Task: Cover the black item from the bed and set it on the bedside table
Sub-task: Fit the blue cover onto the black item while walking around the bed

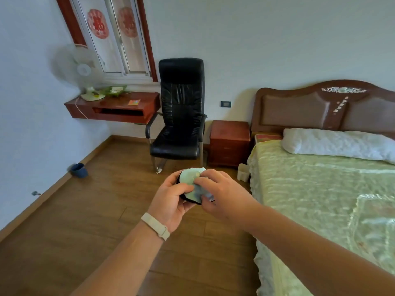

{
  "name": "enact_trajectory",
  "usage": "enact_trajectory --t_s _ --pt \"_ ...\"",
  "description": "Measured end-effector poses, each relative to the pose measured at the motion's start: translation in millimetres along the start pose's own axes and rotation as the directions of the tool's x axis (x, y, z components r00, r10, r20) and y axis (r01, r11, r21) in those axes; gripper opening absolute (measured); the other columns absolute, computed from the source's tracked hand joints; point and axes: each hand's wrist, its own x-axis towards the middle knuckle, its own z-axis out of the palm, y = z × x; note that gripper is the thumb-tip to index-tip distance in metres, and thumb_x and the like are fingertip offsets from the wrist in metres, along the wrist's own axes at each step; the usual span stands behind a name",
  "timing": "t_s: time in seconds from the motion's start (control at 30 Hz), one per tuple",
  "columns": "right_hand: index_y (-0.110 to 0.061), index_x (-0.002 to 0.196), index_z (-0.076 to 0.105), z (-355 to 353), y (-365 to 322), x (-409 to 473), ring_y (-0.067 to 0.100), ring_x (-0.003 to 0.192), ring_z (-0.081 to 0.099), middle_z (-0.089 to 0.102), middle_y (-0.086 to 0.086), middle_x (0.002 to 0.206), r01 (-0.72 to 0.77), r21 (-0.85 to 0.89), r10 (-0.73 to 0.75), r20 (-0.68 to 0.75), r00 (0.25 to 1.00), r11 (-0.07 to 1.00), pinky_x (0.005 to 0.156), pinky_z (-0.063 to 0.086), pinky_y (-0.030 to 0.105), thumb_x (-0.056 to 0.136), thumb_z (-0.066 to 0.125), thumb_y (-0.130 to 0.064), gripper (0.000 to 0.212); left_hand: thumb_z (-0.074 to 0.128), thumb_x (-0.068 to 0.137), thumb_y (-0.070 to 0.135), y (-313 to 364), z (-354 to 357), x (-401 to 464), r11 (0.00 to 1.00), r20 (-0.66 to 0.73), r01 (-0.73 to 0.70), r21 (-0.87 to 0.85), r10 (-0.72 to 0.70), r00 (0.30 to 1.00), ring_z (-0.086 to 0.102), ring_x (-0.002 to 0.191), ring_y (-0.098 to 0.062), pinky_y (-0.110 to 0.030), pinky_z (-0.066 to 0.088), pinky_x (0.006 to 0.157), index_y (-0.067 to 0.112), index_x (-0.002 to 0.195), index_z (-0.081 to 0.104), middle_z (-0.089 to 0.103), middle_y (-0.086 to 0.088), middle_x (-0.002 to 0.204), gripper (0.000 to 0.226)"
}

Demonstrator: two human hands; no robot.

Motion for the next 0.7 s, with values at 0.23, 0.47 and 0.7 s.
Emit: enact_trajectory --t_s 0.23,0.47,0.7 --pt "-0.025 0.126 0.049 0.2 67.7 48.9 0.022 0.117 0.046 0.049 0.000 0.129 -0.053 -0.007 0.052 -0.057 0.997 0.999 0.094 0.045 0.035 0.085 0.065 -0.025 0.044 0.057 0.089 0.001 9.8 24.6 95.6 0.998 0.033 0.057 0.010 -0.057 0.998 0.067 0.106 -0.035 -0.041 0.059 0.075 0.014 0.121 0.065 0.065 -0.019 0.120 0.035" --pt "-0.020 0.125 0.051 21.7 135.7 125.6 0.026 0.113 0.047 0.051 0.004 0.126 -0.142 -0.067 0.137 -0.067 0.988 0.988 0.093 0.045 0.037 0.083 0.066 -0.020 0.044 0.057 0.086 -0.001 24.6 22.6 218.7 0.995 0.117 0.101 0.017 -0.102 0.988 0.071 0.095 -0.030 -0.037 0.058 0.069 0.013 0.118 0.067 0.065 -0.021 0.118 0.037" --pt "-0.021 0.125 0.052 43.1 187.4 223.7 0.028 0.113 0.048 0.051 0.004 0.126 -0.280 -0.095 0.278 -0.033 0.960 0.955 0.090 0.046 0.038 0.084 0.062 -0.021 0.042 0.058 0.085 -0.002 59.9 8.0 347.7 0.975 0.205 0.220 -0.014 -0.213 0.955 0.072 0.095 -0.033 -0.041 0.058 0.072 0.011 0.118 0.066 0.065 -0.023 0.119 0.037"
